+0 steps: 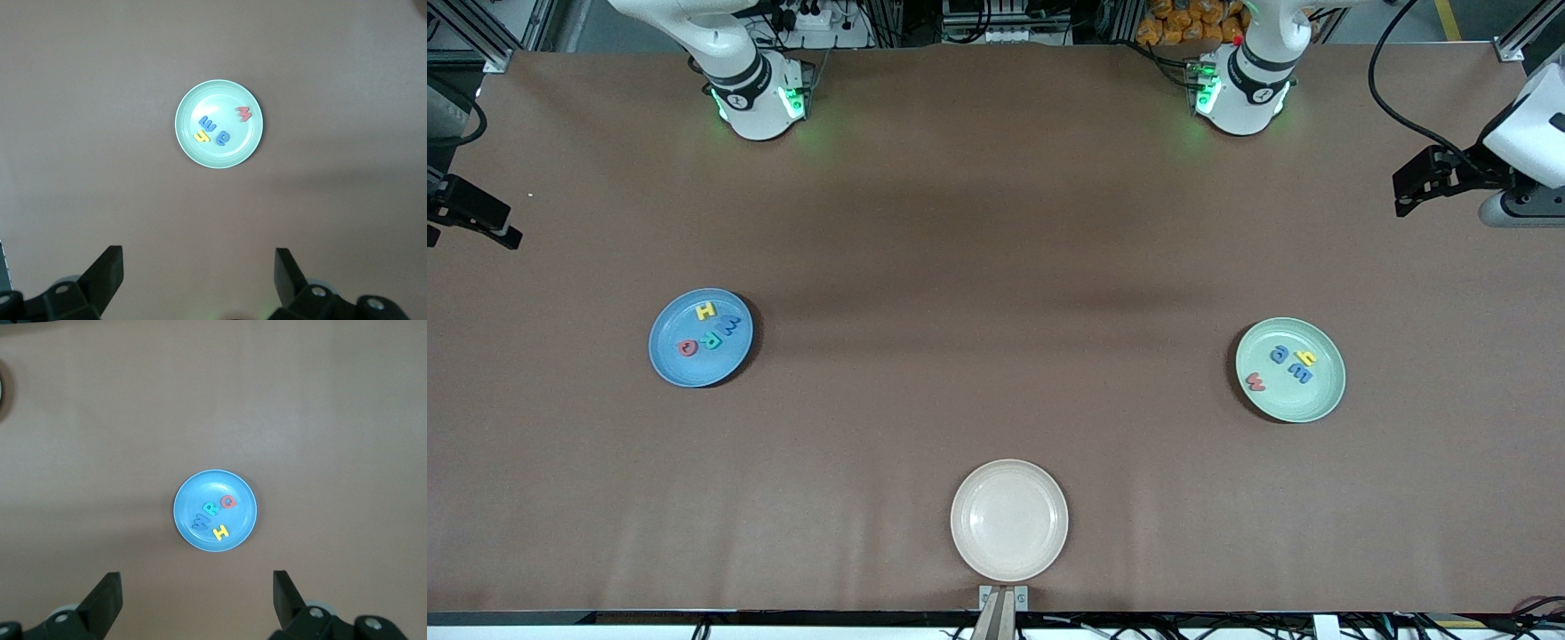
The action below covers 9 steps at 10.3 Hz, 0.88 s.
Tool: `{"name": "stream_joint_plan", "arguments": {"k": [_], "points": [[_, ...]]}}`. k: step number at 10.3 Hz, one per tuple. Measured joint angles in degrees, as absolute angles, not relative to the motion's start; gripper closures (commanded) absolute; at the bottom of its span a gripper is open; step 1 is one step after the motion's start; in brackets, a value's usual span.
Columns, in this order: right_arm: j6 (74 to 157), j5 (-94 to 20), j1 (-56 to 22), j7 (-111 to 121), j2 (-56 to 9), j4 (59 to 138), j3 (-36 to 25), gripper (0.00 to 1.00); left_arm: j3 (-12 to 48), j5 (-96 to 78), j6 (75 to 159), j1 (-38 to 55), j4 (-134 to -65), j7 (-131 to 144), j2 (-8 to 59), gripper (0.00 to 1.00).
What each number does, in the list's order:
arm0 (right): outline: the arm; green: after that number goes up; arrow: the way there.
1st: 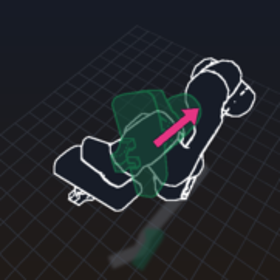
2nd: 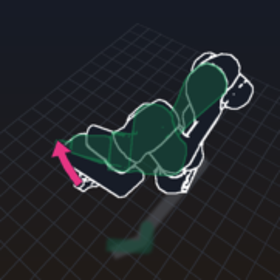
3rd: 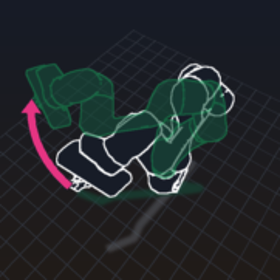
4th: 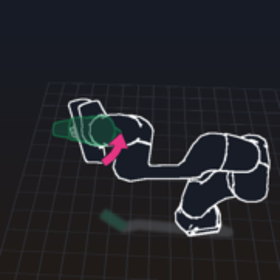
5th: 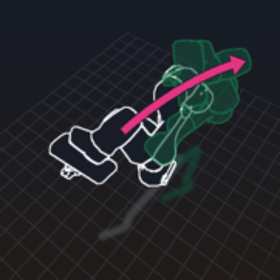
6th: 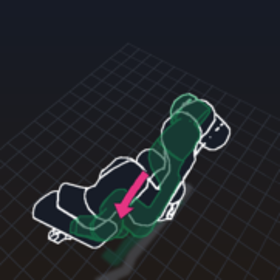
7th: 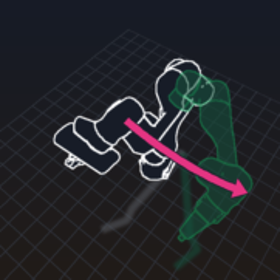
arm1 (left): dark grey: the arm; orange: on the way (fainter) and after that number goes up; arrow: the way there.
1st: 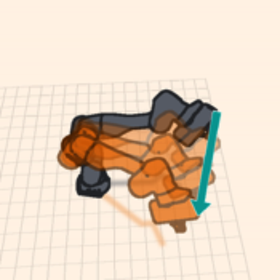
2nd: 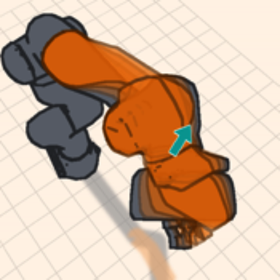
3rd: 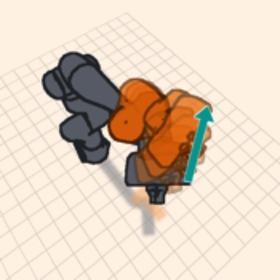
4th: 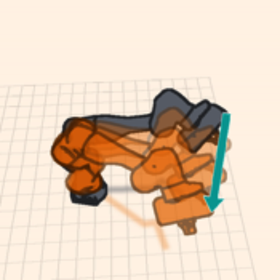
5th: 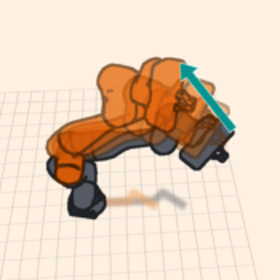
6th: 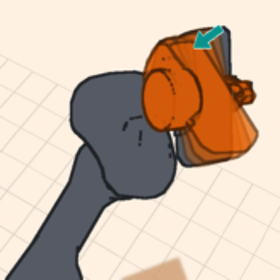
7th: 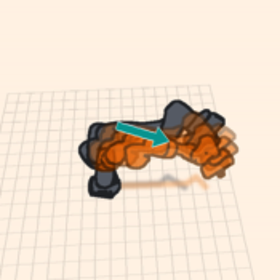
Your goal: Sort uppercase to blue plate, lowercase to green plate
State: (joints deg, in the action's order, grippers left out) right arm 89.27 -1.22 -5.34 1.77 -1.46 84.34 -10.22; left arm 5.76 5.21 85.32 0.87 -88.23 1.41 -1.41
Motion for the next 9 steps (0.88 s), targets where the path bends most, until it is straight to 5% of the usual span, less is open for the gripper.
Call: {"name": "stream_joint_plan", "arguments": {"k": [9], "points": [[91.4, -1.2, -5.3, 1.8, -2.5, 84.7, -10.1, 0.0, 5.6, 2.5, 85.3, 0.6, -86.8, 1.4, -1.4, 0.0]]}}
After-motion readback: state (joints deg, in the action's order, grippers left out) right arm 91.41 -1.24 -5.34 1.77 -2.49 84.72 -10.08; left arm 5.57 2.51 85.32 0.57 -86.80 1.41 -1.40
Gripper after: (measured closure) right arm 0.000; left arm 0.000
